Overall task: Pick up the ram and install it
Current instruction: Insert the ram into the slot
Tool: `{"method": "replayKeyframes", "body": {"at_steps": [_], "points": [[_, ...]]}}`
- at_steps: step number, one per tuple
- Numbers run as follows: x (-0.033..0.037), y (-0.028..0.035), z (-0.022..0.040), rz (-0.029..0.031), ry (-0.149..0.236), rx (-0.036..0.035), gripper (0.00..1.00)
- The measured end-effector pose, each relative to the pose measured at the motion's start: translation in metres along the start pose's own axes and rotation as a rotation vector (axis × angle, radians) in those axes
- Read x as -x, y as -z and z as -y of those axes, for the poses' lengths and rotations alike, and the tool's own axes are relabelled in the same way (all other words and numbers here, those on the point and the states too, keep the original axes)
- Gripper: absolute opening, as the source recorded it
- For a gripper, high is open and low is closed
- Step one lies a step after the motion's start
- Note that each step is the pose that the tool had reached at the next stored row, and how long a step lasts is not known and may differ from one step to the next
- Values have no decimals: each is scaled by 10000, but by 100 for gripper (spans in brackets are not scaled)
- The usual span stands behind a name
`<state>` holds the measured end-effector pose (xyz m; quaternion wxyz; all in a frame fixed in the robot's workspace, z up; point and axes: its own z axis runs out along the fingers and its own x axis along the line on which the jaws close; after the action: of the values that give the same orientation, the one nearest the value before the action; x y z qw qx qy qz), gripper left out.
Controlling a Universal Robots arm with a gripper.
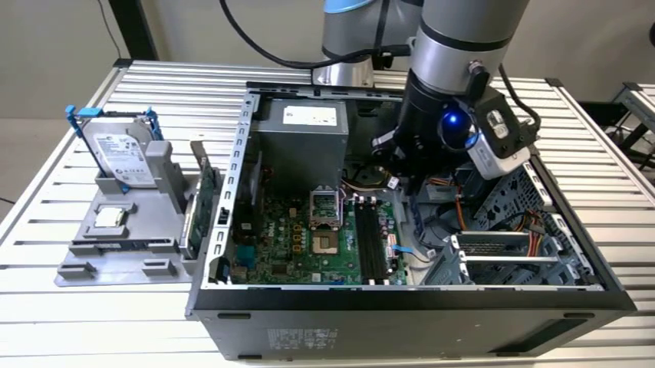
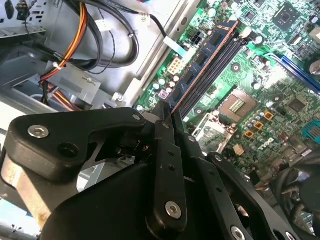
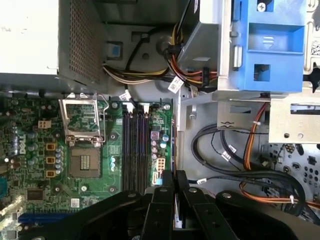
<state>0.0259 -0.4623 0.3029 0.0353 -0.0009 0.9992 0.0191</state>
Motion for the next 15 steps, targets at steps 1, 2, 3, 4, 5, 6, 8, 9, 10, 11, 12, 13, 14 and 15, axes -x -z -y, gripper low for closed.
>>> {"method": "replayKeyframes", "body": {"at_steps": [1,2,3,4,5,6,8,9,10,11,12,13,14,15], "points": [[-2,-20,1,1,0,-3,0],[-3,-37,1,0,-1,-9,0],[-4,-55,2,0,0,-16,0],[-6,-72,3,0,1,-18,0],[-7,-91,4,0,1,-19,0],[-9,-109,4,0,-1,-21,0],[-16,-144,6,0,-5,-23,0],[-23,-163,6,-4,-14,-23,0],[-29,-179,7,-11,-23,-24,0],[-35,-195,7,-17,-30,-24,0],[-46,-213,8,-21,-39,-25,0],[-58,-230,9,-24,-45,-25,0],[-69,-247,9,-26,-49,-26,0],[-78,-263,10,-32,-50,-26,0]]}}
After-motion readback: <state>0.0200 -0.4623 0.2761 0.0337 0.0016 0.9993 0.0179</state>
